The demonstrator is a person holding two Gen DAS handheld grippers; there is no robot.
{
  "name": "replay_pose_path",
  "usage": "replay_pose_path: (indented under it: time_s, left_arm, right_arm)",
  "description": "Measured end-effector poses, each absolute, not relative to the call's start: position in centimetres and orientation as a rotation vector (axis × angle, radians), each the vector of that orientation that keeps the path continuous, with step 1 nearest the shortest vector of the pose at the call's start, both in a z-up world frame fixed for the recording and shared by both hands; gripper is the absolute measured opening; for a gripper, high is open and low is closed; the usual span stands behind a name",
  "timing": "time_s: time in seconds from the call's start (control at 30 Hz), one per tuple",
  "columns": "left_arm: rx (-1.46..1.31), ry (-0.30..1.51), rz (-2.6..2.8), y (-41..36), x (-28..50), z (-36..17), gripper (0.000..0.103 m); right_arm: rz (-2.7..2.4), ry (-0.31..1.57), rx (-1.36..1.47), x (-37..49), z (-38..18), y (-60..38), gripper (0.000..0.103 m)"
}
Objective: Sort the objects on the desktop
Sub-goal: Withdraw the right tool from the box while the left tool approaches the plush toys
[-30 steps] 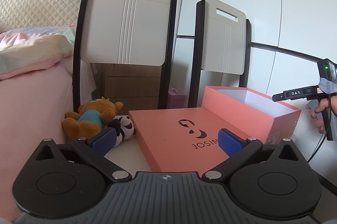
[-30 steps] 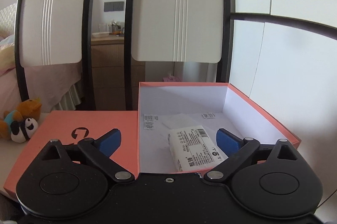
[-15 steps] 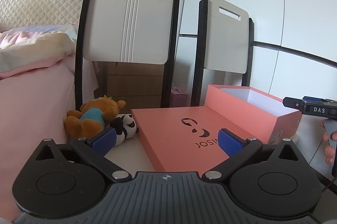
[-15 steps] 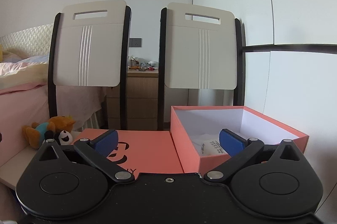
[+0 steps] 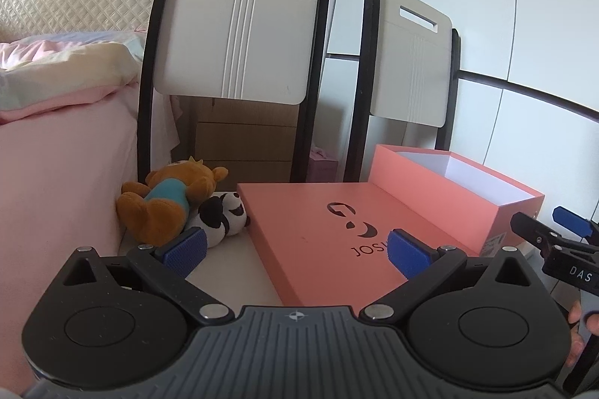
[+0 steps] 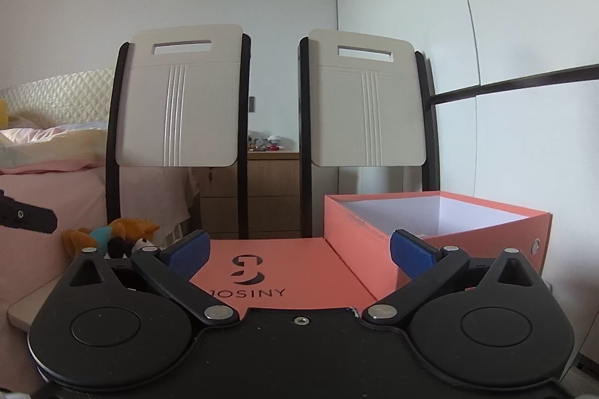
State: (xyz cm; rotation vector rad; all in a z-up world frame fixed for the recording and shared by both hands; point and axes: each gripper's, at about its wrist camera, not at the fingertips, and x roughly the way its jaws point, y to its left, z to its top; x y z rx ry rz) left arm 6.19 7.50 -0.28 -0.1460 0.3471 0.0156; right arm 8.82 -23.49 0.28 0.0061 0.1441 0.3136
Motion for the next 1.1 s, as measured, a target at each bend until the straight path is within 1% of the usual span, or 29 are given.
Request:
replay_pose_path:
  time_s: [0.53, 0.83, 1.1]
  left_arm:
    - [-0.088, 0.325, 0.064, 6.9, 6.4, -0.9, 0.103]
    - [-0.074, 0.374, 0.202, 6.3, 7.3, -2.5, 0.103]
    - [0.0, 0.403, 0.22, 3.9, 8.9, -3.4, 0.103]
  right_arm:
    - [0.359, 0.183, 0.021, 9.5, -1.2, -23.6, 0.102]
    - [0.441, 0.222, 0.03, 9.7, -2.4, -25.8, 0.102]
    - [0.509, 0.272, 0.066, 9.5, -4.1, -28.6, 0.102]
